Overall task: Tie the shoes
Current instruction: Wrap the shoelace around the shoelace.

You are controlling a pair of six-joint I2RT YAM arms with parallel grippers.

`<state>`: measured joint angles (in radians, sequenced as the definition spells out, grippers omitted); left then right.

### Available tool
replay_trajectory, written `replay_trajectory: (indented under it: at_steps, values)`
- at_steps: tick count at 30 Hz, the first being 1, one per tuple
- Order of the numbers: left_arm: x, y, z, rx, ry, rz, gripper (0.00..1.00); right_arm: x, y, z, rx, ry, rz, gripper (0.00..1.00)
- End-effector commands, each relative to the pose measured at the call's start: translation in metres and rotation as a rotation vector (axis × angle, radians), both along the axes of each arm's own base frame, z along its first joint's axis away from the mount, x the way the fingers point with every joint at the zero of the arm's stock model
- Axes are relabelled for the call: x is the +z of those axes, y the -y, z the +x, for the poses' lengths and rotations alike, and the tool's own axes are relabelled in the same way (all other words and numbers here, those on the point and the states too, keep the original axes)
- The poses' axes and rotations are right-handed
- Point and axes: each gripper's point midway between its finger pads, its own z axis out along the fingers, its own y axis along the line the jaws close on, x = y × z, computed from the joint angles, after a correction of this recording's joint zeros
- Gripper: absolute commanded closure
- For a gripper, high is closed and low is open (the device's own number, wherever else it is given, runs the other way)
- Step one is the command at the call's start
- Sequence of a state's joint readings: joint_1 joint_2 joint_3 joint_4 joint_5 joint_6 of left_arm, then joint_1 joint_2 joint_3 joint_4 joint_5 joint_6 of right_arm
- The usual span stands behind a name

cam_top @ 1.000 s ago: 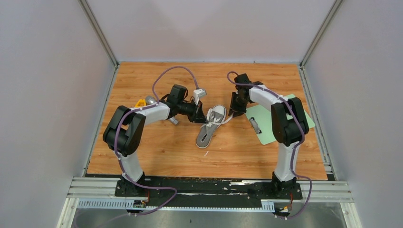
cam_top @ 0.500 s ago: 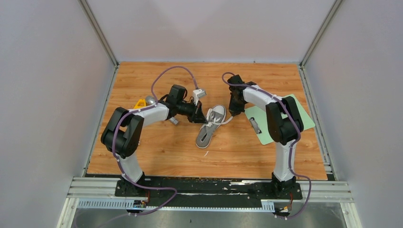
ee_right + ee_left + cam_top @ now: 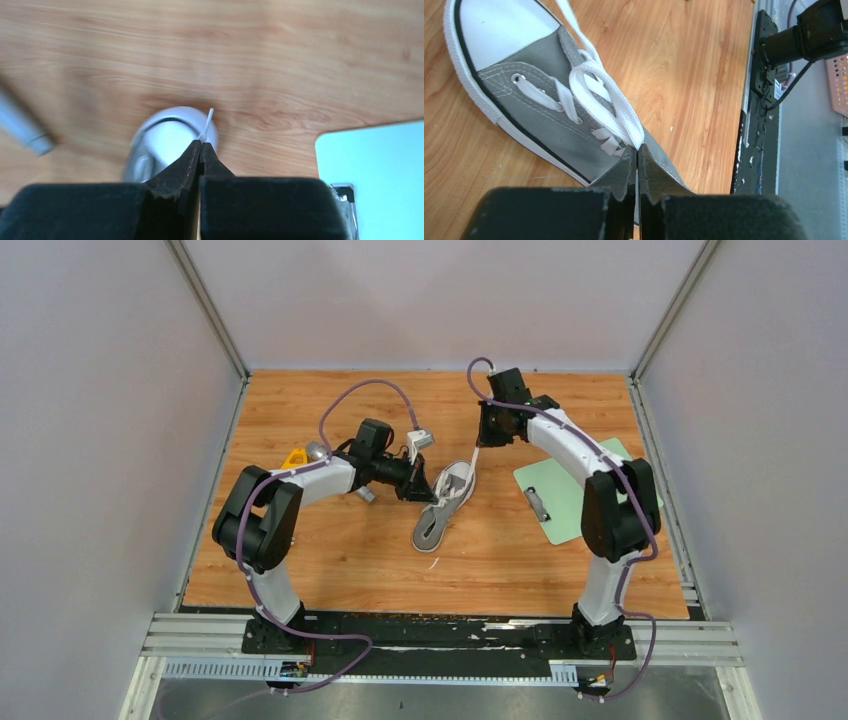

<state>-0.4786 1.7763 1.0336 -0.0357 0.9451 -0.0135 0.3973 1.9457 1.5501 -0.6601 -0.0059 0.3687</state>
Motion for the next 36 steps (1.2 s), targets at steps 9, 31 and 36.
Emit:
replay_trajectory:
  at_steps: [9,31,36]
  values:
    - [0.042,0.01,-0.013,-0.183,0.098,-0.141,0.95,0.088,-0.093,-0.007,0.317,0.129,0.438,1.0]
    - [0.015,0.002,0.019,0.024,0.009,-0.028,1.0,0.127,-0.111,-0.105,0.704,0.044,0.724,1.0]
    - [0.008,0.001,0.02,0.046,-0.005,-0.013,1.0,0.131,-0.113,-0.127,0.789,0.058,0.736,1.0]
